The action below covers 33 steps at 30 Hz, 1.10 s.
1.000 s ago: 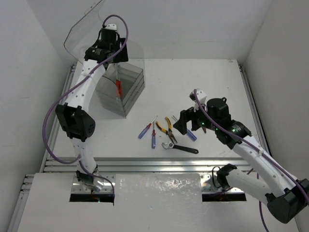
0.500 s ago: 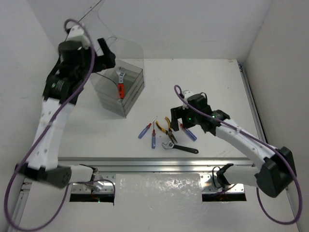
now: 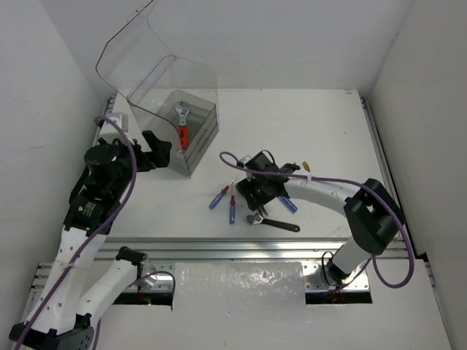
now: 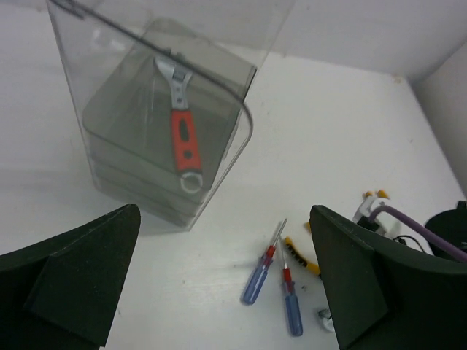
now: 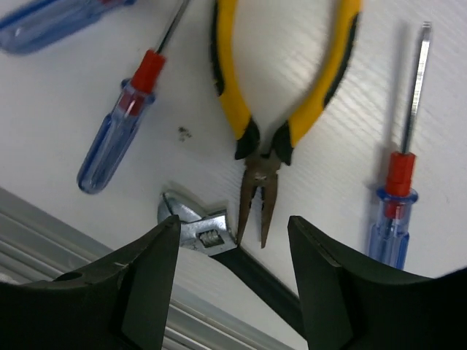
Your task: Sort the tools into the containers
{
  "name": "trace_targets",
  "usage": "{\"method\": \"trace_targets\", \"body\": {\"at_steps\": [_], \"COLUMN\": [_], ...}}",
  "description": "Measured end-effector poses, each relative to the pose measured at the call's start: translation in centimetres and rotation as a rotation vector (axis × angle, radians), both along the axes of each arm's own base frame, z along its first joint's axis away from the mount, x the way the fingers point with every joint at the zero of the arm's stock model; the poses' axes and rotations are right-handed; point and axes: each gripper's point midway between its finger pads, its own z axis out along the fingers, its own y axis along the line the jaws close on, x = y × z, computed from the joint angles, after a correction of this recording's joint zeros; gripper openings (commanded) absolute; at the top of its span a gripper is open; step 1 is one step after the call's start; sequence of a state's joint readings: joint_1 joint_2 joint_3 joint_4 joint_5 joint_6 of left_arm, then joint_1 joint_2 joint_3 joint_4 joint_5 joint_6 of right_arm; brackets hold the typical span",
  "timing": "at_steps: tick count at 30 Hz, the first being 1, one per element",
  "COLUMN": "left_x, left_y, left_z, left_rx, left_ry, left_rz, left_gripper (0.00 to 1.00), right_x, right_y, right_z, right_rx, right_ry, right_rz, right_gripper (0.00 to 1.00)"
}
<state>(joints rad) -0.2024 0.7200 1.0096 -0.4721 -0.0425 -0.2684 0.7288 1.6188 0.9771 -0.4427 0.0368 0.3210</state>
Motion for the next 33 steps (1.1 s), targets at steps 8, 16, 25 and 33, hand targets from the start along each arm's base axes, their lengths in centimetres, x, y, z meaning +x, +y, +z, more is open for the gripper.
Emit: {"method": "trace_targets", "body": {"at_steps": [8, 16, 25, 33], "left_x": [0.3, 0.2, 0.1, -0.1], "left_y": [-0.3, -0.5, -1.1, -1.4], "left_z": [-5.2, -5.7, -5.9, -5.9], "left_rx": [0.02, 0.017, 0.01, 0.005], "left_ry": [0.113, 0.11, 0.113, 0.111], "left_rz": [-0.013, -0.027, -0.057, -0.075], "left_gripper": [1.0, 1.0, 0.99, 1.0], "right_x": [-4.6, -5.9, -5.8, -6.1], "right_y": [-2.1, -3.2, -3.2, -3.0], "right_z": [-2.9, -4.6, -5.2, -5.2], "right_rx": [-0.114, -0.153, -0.179, -0.186], "right_ry": [0.066, 0.113, 0.128, 0.131], "right_rz": [0.203, 0.282, 0.301, 0.33], "right_gripper": [0.54, 0.44, 0.26, 0.0]}}
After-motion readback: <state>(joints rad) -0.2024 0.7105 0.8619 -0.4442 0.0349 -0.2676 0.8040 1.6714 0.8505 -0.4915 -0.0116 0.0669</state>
